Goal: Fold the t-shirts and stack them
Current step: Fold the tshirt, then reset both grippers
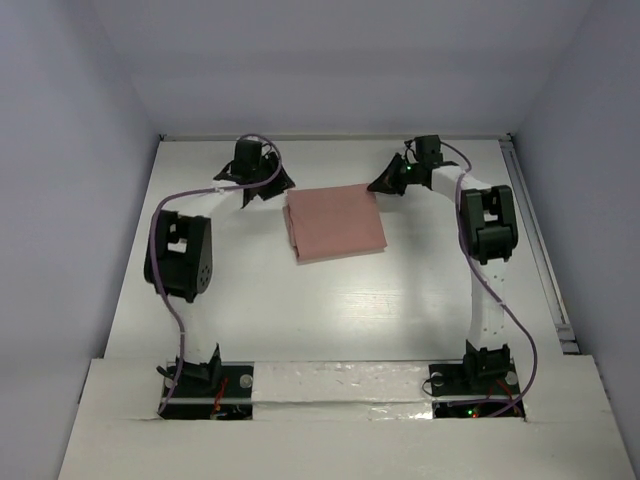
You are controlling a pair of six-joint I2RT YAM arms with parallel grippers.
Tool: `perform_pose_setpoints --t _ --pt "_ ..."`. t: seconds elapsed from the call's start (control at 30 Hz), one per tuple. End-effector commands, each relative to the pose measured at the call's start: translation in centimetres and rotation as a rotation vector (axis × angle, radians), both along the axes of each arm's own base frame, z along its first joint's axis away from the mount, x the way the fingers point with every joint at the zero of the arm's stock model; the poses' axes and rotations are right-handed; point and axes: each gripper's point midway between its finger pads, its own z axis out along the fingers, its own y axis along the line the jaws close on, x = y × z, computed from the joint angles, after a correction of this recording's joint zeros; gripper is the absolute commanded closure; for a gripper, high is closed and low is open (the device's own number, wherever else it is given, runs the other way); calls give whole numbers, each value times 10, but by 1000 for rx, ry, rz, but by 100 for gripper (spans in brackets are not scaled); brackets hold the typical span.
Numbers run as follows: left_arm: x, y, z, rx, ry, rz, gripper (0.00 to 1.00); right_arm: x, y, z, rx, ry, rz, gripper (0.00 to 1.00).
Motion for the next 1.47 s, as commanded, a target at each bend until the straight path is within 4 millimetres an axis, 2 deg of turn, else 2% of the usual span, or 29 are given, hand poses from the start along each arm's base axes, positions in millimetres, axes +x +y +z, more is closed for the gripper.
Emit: perform_pose_setpoints --t 0.0,0.03,0.07,0.13,0.17,0.2,0.23,0.27,0.3,0.33,0.37,0.4,0.43,0.47,0.5,0.53,0.57,0.6,0.63,0.67,0.77,0.9,1.43 --pt "8 16 146 -9 -298 63 57 14 -7 133 23 -266 -4 100" --pt "6 19 162 -9 -325 72 55 8 -9 140 7 -277 -4 98" --pt "-4 23 183 -9 -358 81 52 0 -12 169 1 -332 -13 96" --pt "-16 26 202 -16 -390 82 51 -15 -15 190 -8 -385 -10 92" --pt "-30 28 229 -36 -444 81 51 -29 -19 182 -25 -361 -18 91" --pt "-50 27 254 -62 -496 67 50 -53 -23 198 -35 -400 -18 88" --pt "-52 23 249 -63 -483 60 50 -62 -24 228 -32 -475 -16 86" --pt "-74 23 282 -87 -557 57 48 -79 -29 217 -53 -455 -28 84" --pt "-85 28 291 -90 -583 69 46 -93 -33 227 -67 -489 -31 84" --pt "-98 28 305 -101 -620 67 43 -121 -39 268 -70 -591 -48 81" --pt "-123 37 335 -119 -699 85 28 -134 -47 277 -100 -622 -87 79" --pt "-135 39 345 -128 -727 86 11 -149 -54 273 -123 -621 -109 75" --pt "-146 44 348 -137 -738 105 1 -164 -61 280 -141 -634 -140 71" --pt "-170 53 369 -160 -799 120 1 -189 -73 310 -155 -718 -209 48" --pt "-179 61 368 -156 -795 148 1 -200 -80 306 -168 -717 -245 29" --pt "-187 66 367 -157 -797 164 1 -212 -87 308 -179 -708 -286 0" --pt "-207 72 375 -167 -823 172 1 -230 -102 324 -201 -759 -366 0" --pt "-214 77 375 -166 -826 189 1 -239 -109 326 -215 -766 -401 0" --pt "-221 80 376 -165 -826 192 1 -247 -116 320 -242 -745 -429 0" --pt "-229 89 374 -149 -817 227 1 -258 -132 326 -275 -766 -512 0" --pt "-239 96 370 -109 -809 229 1 -268 -146 312 -325 -746 -567 0" --pt "-238 92 364 -84 -801 200 1 -272 -141 311 -303 -757 -542 0" --pt "-229 89 352 -27 -791 163 1 -262 -136 319 -288 -740 -523 0"
